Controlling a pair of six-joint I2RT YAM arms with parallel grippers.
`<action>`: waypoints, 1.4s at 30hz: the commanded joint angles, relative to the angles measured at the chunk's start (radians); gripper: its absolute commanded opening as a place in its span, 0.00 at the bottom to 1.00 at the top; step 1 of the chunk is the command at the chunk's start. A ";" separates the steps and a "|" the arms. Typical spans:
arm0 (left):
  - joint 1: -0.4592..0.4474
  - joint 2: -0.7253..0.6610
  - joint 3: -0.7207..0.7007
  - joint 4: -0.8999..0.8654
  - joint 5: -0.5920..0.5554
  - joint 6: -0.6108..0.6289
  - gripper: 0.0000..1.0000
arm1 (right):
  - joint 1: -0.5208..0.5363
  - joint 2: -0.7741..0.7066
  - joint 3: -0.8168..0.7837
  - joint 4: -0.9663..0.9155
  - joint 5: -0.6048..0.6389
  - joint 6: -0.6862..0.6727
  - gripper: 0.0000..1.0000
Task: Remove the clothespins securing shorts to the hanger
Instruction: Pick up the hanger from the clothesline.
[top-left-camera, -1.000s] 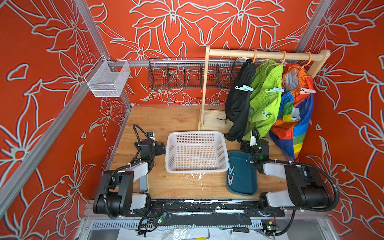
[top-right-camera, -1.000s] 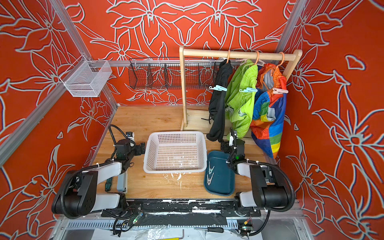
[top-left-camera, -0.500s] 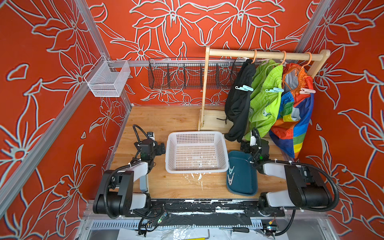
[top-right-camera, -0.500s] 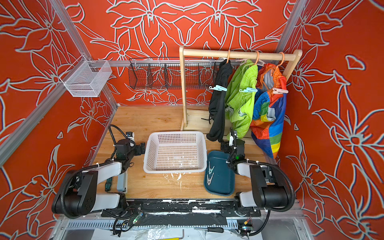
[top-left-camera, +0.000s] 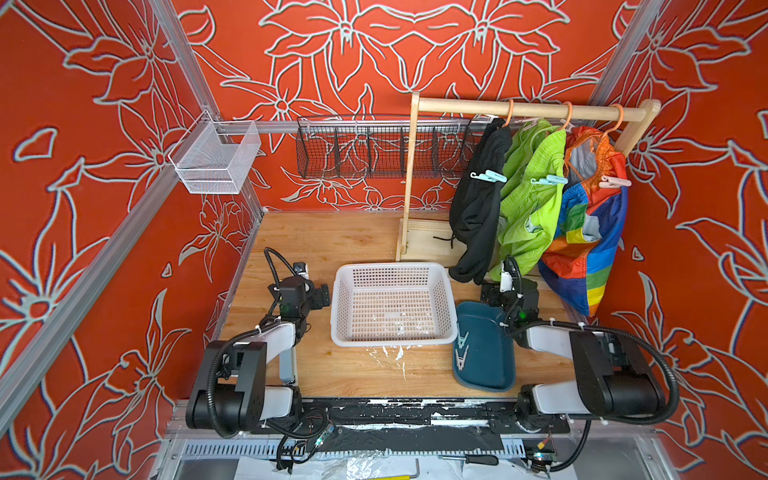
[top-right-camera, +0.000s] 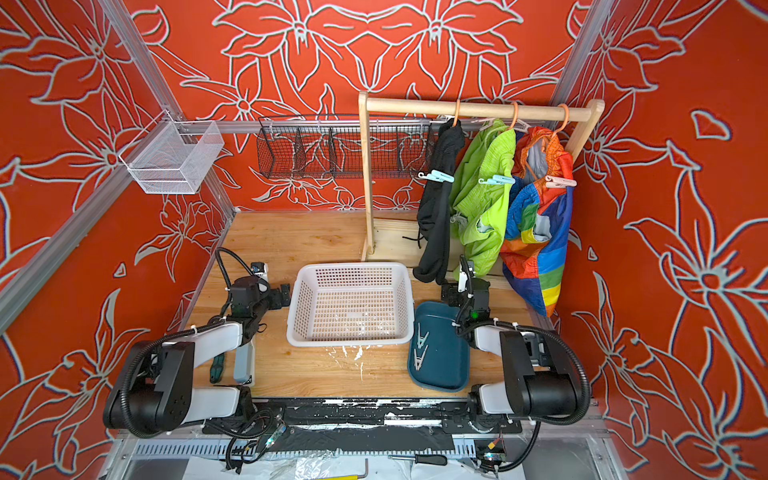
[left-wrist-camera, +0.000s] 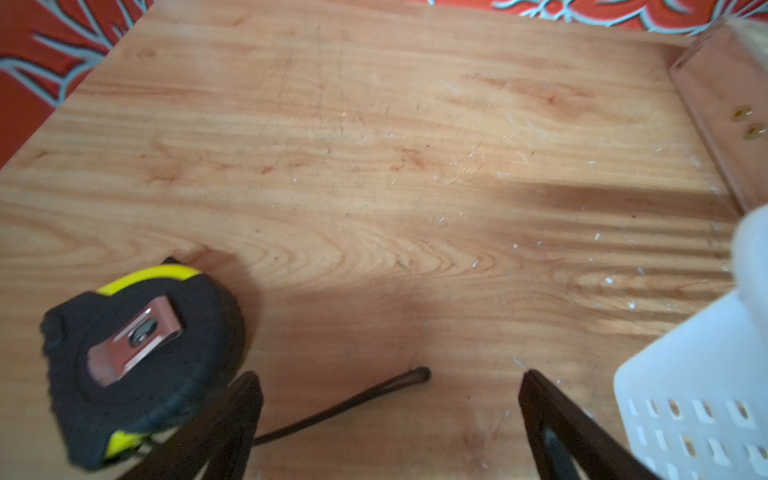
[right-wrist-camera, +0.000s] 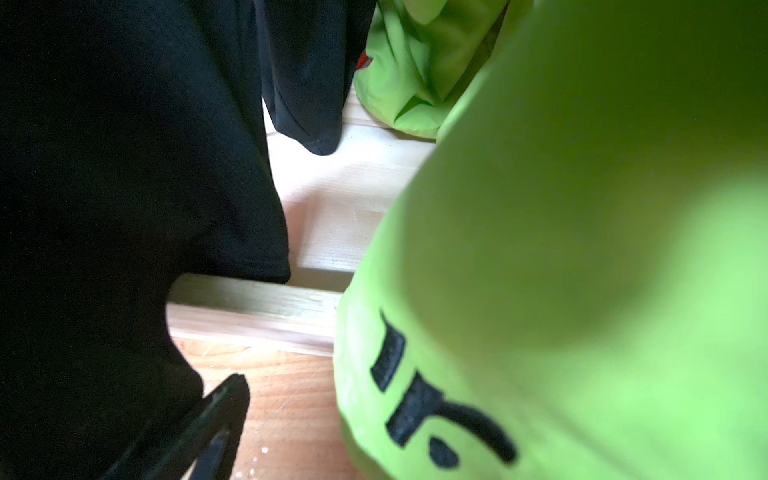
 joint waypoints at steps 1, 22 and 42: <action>-0.006 -0.088 0.084 -0.163 -0.118 -0.049 0.97 | -0.003 -0.114 0.082 -0.199 0.057 0.044 0.98; -0.299 -0.628 0.283 -0.729 -0.294 -0.346 0.97 | 0.096 -0.934 0.351 -1.081 0.029 0.304 0.98; -0.537 -0.221 0.583 -0.807 -0.302 -0.103 0.97 | 0.480 -0.220 1.177 -1.284 0.322 -0.040 0.97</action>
